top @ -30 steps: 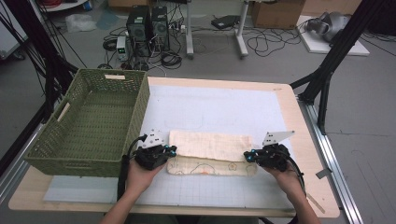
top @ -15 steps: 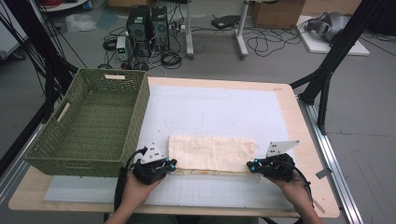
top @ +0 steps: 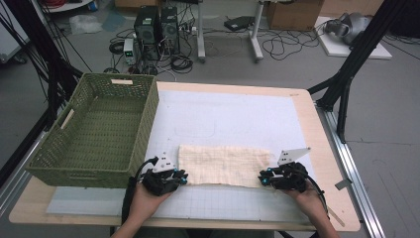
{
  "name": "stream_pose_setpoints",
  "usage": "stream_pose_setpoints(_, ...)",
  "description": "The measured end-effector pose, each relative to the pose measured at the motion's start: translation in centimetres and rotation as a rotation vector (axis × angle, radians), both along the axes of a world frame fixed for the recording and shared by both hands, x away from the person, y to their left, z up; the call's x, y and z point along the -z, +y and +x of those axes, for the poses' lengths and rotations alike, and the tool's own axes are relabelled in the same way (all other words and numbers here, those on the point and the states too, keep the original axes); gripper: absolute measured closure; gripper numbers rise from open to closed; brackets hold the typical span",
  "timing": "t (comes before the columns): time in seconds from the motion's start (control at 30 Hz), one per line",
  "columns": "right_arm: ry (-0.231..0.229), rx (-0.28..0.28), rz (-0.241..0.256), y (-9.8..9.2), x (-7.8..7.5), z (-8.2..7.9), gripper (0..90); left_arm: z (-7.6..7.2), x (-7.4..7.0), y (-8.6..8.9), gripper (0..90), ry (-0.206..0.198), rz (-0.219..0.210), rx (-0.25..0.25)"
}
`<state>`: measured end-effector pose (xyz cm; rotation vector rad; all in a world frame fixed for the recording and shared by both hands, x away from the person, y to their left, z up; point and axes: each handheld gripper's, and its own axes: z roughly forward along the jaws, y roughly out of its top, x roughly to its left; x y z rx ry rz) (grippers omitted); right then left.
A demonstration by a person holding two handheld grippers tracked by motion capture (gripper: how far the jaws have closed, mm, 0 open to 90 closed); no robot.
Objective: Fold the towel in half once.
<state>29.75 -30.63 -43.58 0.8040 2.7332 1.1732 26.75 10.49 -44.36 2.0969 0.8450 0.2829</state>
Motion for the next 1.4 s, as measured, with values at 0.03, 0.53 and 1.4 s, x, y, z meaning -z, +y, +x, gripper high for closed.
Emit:
stream_pose_setpoints(0.03, 0.006, -0.001, -0.011, 0.0, 0.2, 0.0, 73.6, 0.0, 0.1, -0.1, 77.7, 0.005, 0.01, 0.0)
stream_pose_setpoints(0.53, -0.078, 0.049, 0.056, -0.3, -0.8, -0.1, 59.2, -0.1, -1.0, 0.9, 69.2, -0.093, -0.067, 0.003)
stream_pose_setpoints(1.4, -0.111, 0.092, 0.075, 1.0, -1.2, 0.9, 36.4, -0.1, -1.0, 1.3, 45.4, -0.147, -0.104, -0.036)
